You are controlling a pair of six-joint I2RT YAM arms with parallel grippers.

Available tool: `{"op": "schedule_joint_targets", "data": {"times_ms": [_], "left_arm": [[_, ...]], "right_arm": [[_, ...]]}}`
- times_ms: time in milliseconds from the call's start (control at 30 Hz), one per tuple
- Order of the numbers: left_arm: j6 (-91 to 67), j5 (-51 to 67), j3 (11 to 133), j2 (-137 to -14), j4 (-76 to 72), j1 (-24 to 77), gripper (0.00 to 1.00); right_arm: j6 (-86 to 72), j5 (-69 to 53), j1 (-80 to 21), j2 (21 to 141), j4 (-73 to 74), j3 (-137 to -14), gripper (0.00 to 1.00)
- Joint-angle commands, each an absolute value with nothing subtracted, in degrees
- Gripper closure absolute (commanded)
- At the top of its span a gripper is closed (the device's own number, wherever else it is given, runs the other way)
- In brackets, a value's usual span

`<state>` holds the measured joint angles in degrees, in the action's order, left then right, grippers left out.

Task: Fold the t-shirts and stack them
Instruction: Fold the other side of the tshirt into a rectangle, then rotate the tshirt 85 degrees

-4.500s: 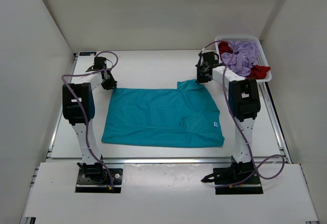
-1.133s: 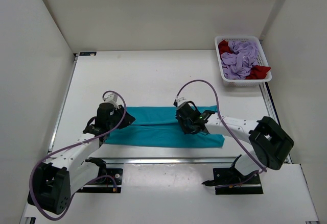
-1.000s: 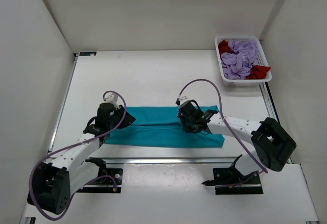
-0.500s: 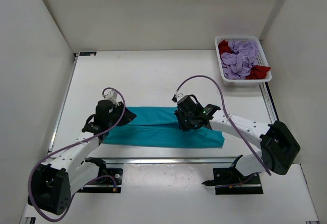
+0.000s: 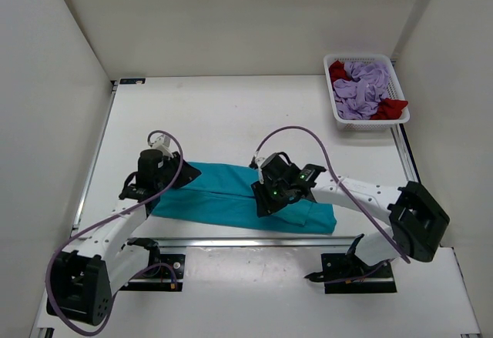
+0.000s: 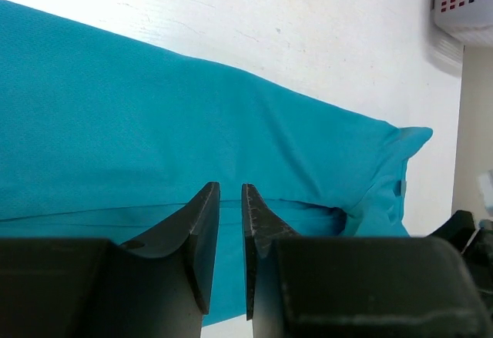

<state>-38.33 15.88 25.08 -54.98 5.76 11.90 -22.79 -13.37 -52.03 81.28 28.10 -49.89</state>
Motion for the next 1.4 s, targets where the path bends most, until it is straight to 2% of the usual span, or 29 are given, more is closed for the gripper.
{"op": "schedule_joint_targets", "data": {"times_ms": [0,33,167,200,333,433,600,833,967,1100,1233,1367], "left_arm": [[-38.0,15.7,27.4,-55.5,4.9,13.5,0.71],[-38.0,15.3,27.6,-56.2,4.7,15.4,0.71],[-39.2,13.1,27.9,-61.0,0.9,20.7,0.70],[-39.5,12.6,28.1,-62.1,0.6,21.2,0.70],[-39.8,14.9,29.3,-69.3,-3.9,21.2,0.71],[-41.3,18.3,27.7,-72.7,-7.2,17.5,0.70],[-41.8,22.6,23.6,-74.9,-10.3,12.1,0.70],[-41.3,26.4,16.5,-72.0,-11.2,1.5,0.69],[-41.9,27.2,15.6,-71.7,-11.4,-2.0,0.69],[-42.1,26.6,15.2,-70.5,-10.5,-4.4,0.70],[-42.2,24.0,17.0,-64.4,-8.2,-3.6,0.68],[-39.8,19.0,22.8,-61.0,-2.5,5.0,0.67]], "right_arm": [[-23.6,-12.7,-50.0,75.5,28.2,-50.5,0.69],[-23.6,-11.7,-49.4,74.5,28.0,-50.0,0.72],[-25.3,-11.3,-37.3,66.2,23.4,-42.6,0.99],[-26.4,-11.3,-32.6,64.8,22.2,-39.9,1.00],[-28.3,-8.4,-19.8,64.1,14.3,-33.9,1.00],[-29.4,-9.8,-12.2,66.2,6.6,-31.4,0.99],[-30.1,-9.0,-9.1,75.9,2.9,-32.3,1.00],[-29.3,-8.2,-2.5,88.1,0.7,-38.7,1.00],[-28.0,-10.9,-2.9,93.5,2.5,-48.8,1.00],[-23.7,-7.6,-7.6,94.5,9.9,-57.6,0.94],[-23.6,-4.0,-12.9,86.2,9.4,-52.6,0.79],[-25.9,-4.7,-18.4,84.5,7.6,-45.3,0.84]]}}
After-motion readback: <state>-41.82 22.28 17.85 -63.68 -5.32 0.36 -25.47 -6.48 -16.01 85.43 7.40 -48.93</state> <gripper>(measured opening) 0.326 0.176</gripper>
